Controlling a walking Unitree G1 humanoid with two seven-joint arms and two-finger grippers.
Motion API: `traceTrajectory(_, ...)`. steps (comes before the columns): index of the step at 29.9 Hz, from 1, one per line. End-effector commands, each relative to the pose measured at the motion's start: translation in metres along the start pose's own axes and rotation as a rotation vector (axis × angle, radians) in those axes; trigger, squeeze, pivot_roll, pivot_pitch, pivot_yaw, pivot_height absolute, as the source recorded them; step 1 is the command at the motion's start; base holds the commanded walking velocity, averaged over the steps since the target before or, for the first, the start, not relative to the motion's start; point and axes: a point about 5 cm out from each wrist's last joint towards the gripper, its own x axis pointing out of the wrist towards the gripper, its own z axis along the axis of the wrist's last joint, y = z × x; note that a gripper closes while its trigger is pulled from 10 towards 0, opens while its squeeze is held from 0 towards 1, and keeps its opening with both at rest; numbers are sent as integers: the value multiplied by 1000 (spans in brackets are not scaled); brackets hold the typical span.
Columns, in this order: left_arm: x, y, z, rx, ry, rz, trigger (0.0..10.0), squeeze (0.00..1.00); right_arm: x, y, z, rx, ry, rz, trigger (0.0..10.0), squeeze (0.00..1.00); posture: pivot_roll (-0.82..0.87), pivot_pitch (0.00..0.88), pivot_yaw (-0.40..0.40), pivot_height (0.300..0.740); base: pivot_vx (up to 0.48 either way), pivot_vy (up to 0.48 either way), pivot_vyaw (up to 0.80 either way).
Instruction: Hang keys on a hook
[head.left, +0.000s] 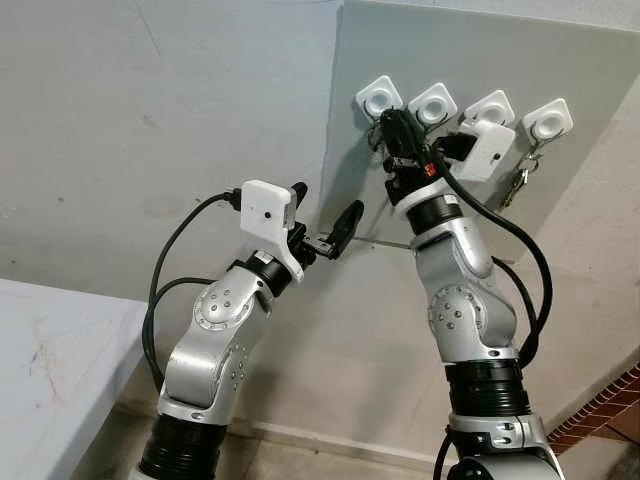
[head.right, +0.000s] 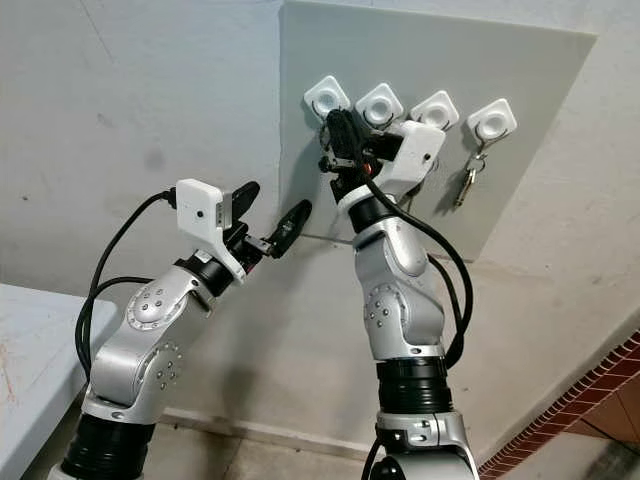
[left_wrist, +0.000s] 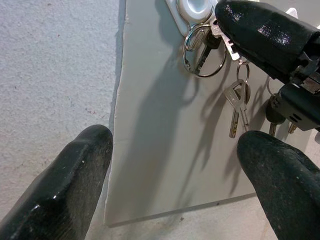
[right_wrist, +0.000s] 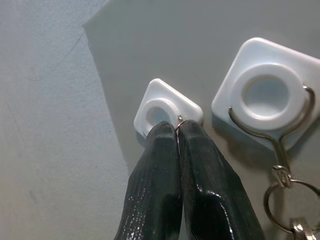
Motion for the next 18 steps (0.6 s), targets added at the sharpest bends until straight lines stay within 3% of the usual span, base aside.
traceTrajectory(1,1,-3,6,1,-20,-9,10000,0,-2,0,0,5,2,-5,10000,0,8,15,-64,740,0,0,0)
traceTrajectory(5,1,-3,7,0,-21,-7,10000,0,-8,-1,-3,21,9,7,10000,0,8,18,-63,740,0,0,0)
traceTrajectory(6,1,-3,7,0,-20,-7,10000,0,-10,0,-3,36,0,27,10000,1000,9,17,-62,740,0,0,0)
traceTrajectory(18,1,-1,7,-1,-21,3,10000,0,-18,-3,-5,35,1,30,10000,1000,13,16,-63,740,0,0,0)
